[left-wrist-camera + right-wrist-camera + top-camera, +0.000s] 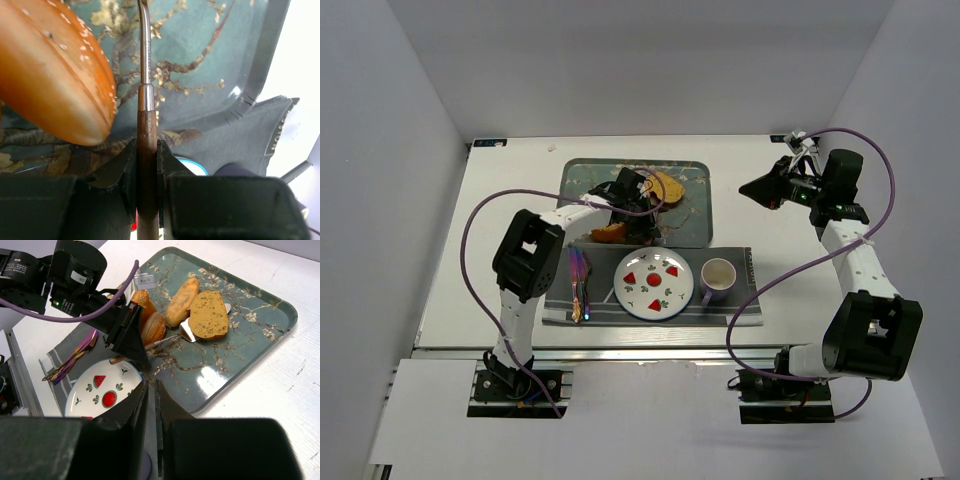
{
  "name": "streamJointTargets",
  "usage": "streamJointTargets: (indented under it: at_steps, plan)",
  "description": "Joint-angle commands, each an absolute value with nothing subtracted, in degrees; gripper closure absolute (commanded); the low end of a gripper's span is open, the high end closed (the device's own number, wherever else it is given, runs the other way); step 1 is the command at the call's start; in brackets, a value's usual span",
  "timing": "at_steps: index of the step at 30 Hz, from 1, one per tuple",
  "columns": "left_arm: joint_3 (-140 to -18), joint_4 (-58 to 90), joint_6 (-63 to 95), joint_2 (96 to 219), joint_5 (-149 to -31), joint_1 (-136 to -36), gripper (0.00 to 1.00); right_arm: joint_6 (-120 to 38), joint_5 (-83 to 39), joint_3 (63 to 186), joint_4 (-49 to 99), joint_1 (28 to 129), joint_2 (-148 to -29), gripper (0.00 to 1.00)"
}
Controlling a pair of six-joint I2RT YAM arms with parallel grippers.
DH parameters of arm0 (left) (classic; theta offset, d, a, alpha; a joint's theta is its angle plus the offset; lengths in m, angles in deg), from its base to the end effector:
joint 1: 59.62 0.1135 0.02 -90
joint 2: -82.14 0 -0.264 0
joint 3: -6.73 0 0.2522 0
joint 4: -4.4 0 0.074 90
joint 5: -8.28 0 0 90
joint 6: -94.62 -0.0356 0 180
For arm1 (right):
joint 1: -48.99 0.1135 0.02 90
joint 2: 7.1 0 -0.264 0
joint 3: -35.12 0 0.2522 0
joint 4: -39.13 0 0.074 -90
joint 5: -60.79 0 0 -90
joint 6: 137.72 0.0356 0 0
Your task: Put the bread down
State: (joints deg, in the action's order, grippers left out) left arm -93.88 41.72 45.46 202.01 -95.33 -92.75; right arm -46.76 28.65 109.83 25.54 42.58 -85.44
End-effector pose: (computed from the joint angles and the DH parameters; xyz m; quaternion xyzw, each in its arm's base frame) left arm 0.3717 -0.2526 0.1686 -0.0299 0.9512 -0.2624 0.1598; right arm 0.3086 -0.0043 0.3286 -0.2411 0.7215 0.3643 0.5372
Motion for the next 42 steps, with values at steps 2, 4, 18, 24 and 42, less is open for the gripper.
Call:
streamJointTargets:
  at_steps: [2, 4, 18, 24, 42]
  plan:
    - [-93.2, 35.3, 43.1, 194.4, -98.3, -92.5, 1.0, -46.6, 30.2, 109.6, 27.2, 42.1, -83.7, 0.84]
    - [-92.9, 34.5, 42.6, 193.5, -99.5, -92.6, 1.0, -46.6, 30.2, 109.5, 27.2, 42.1, -83.6, 0.84]
    - [-84.3, 37.0, 40.0, 180.6, -106.1, -92.6, 1.0, -49.5, 31.7, 110.3, 25.5, 42.1, -83.6, 0.83]
    - [-71.2, 40.6, 36.0, 166.7, -108.7, -92.7, 1.0, -50.9, 32.4, 111.0, 25.5, 42.1, -83.9, 0.83]
    - [-55.5, 61.2, 30.6, 151.9, -94.4, -106.5, 1.0, -51.1, 33.1, 112.2, 22.4, 42.1, -84.7, 0.83]
